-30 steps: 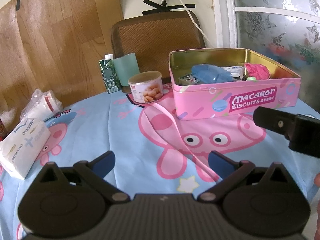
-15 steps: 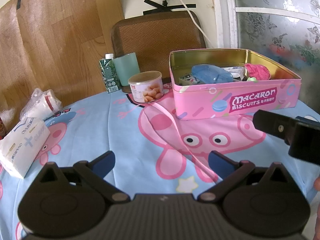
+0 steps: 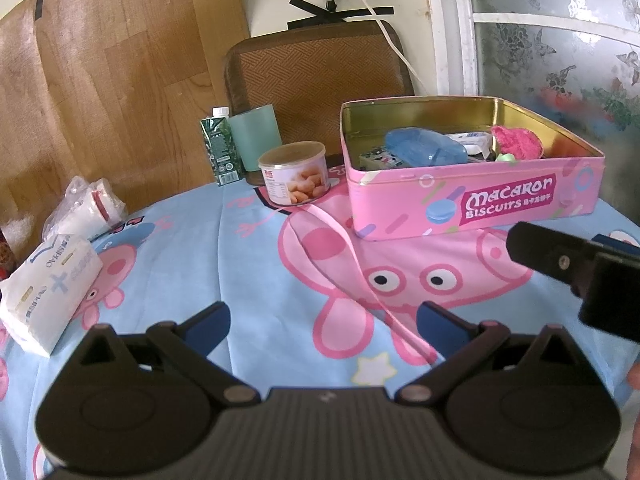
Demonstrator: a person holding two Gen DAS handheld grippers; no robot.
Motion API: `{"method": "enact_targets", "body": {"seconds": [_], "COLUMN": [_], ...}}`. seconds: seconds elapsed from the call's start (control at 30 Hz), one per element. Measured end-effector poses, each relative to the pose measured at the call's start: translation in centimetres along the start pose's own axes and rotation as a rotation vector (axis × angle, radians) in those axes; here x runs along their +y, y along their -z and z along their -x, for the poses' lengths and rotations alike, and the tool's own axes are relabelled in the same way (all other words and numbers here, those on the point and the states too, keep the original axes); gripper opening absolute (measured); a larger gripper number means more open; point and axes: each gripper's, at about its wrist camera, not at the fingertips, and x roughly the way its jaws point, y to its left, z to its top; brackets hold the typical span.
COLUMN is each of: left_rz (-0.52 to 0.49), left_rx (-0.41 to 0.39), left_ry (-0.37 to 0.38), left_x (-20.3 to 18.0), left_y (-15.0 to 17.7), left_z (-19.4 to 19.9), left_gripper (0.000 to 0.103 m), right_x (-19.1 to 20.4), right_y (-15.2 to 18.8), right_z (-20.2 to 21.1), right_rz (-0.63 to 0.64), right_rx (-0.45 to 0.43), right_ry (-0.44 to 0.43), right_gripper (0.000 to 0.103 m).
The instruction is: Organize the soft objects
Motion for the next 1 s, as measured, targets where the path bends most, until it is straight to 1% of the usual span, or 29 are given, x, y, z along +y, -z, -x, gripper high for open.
{"method": "enact_targets", "body": {"seconds": [0.27, 0.57, 0.8, 1.0], "left_rz": [-0.016, -0.022, -0.021, -0.029], "left_rx": [0.006, 0.007, 0.014, 0.0], "left_ry": [-0.013, -0.009, 0.007, 0.034], "left_x": [-0.29, -0.44, -0.45, -0.58], "left_y": [-0.08, -0.11, -0.16, -0.13], "left_z": [-0.01, -0.04, -0.05, 0.16], "left_gripper": [0.103, 0.103, 0.103, 0.103], "right_x": [0.2, 0.2, 0.16, 0.16], "right_y": [0.25, 0.2, 0.1, 0.06], "right_z": [-0.12, -0.07, -0.12, -0.25], "right_rz": [0.005, 0.003, 0.006, 0.005], "right_rx": [0.01, 0.007, 0.008, 0.011], "right_ry": [-0.009, -0.007, -0.007, -0.005], "right_gripper": [0.103, 0.103, 0.103, 0.103]}}
